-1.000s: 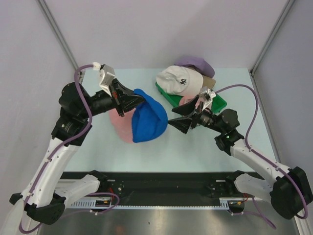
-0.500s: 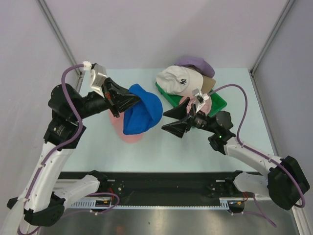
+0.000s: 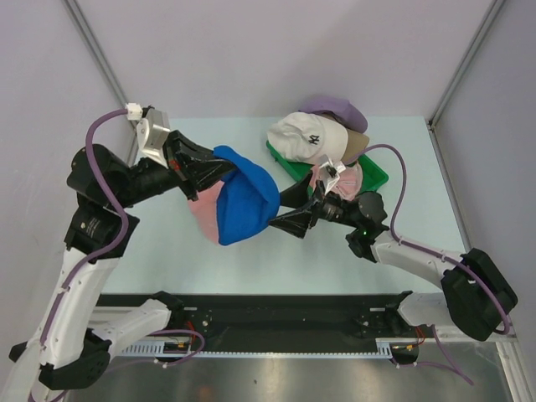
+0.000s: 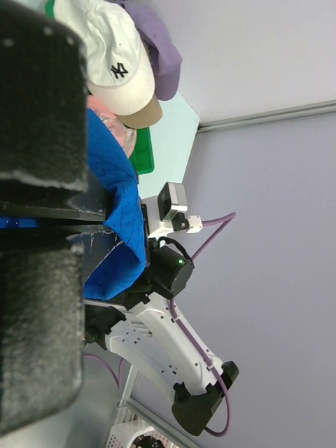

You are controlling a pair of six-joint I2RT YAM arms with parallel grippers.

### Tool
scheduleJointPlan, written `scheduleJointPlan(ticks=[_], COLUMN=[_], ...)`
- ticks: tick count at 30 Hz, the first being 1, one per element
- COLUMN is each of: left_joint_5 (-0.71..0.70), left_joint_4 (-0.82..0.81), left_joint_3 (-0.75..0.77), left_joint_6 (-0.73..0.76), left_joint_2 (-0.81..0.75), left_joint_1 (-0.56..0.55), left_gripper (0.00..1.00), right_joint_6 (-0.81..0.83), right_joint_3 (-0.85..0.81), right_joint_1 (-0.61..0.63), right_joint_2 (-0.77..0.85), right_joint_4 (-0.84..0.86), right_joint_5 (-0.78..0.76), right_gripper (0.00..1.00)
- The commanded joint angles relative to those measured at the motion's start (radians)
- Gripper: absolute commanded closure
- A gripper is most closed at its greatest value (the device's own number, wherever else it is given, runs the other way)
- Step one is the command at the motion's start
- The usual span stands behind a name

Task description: Stack the hats

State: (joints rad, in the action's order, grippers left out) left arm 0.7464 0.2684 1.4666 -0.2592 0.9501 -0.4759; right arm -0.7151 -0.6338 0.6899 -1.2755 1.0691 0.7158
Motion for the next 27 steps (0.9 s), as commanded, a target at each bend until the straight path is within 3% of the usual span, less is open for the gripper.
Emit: scheduleJointPlan(ticks=[1, 9, 18, 27], left_joint_5=[-0.007, -0.016, -0.136, -0.185], left_joint_4=[0.008, -0.052, 0.018, 0.081], left_joint_3=[0.04, -0.011, -0.006, -0.023], left_joint_6=[0.034, 0.002, 0.07, 0.133], left_joint_2=[-0.014, -0.027, -0.042, -0.057], left_joint_1=[-0.004, -0.004, -0.006, -0.006], left_gripper=[1.0, 1.0, 1.0, 1.0], right_joint_6=[-0.037, -0.193, -0.135, -0.083], right_joint_3=[-0.017, -0.026, 0.006, 0.023], right_joint_1=[0.003, 0.02, 0.043, 0.049], right_joint_2=[-0.002, -0.056, 0.014, 0.117], right_joint_4=[0.185, 0.437, 0.411, 0.371], right_joint_5=[-0.012, -0.004, -0.076, -0.141], right_gripper=[0.0, 0.01, 0.22, 0.25])
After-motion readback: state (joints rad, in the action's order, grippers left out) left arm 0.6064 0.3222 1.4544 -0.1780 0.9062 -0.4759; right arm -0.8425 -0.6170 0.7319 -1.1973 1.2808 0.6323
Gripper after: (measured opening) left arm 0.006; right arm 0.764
